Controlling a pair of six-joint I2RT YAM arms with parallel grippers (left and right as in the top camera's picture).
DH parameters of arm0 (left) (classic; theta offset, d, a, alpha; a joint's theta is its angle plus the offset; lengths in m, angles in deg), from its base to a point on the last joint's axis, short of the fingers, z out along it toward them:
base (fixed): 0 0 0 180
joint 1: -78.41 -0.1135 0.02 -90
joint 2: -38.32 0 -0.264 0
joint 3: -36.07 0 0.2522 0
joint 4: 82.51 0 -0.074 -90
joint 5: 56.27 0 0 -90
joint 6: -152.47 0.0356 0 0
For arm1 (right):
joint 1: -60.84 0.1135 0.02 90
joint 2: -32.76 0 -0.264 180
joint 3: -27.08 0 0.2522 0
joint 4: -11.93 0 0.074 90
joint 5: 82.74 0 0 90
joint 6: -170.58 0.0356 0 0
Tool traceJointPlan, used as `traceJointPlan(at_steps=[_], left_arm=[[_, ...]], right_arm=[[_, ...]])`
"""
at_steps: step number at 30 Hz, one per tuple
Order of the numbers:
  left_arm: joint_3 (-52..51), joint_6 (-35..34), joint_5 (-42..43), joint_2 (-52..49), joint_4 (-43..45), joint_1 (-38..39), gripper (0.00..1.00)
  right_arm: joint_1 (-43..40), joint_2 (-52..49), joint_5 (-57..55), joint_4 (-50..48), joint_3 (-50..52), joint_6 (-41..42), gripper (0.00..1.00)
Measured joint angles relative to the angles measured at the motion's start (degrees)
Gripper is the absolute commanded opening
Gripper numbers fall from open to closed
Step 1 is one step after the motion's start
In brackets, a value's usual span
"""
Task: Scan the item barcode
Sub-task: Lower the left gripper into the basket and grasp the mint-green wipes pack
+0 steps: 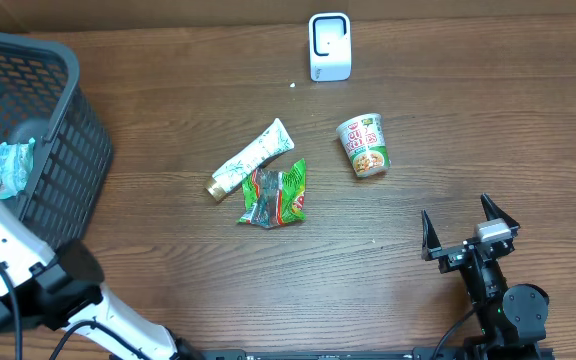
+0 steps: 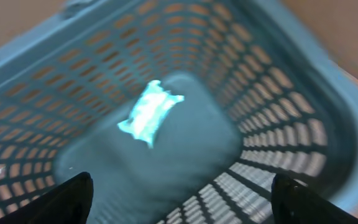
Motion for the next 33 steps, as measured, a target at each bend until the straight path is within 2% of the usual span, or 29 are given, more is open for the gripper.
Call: traceJointPlan(at_steps=[5, 10, 18, 23, 33], left_arm=[[-3.26, -0.68, 0.39, 0.0, 3.54, -4.52, 0.84], [-13.03, 0.57, 0.74, -0.09, 10.23, -6.01, 0.86], [-29.92, 13.66, 7.61, -0.33, 24.94, -5.99, 0.93], [-34.84, 17.86, 7.48, -0.33, 29.18, -5.99, 0.93], [-46.42, 24.44, 5.33, -0.44, 38.8, -6.01, 0.99]], right_arm=[[0.0, 0.0, 0.0, -0.02, 0.0, 0.0, 1.0], [0.0, 0.0, 0.02, 0.02, 0.0, -0.04, 1.0], [0.0, 0.0, 0.02, 0.0, 0.0, -0.02, 1.0], [0.0, 0.0, 0.02, 0.02, 0.0, -0.02, 1.0], [0.0, 0.0, 0.02, -0.02, 0.0, -0.02, 1.0]])
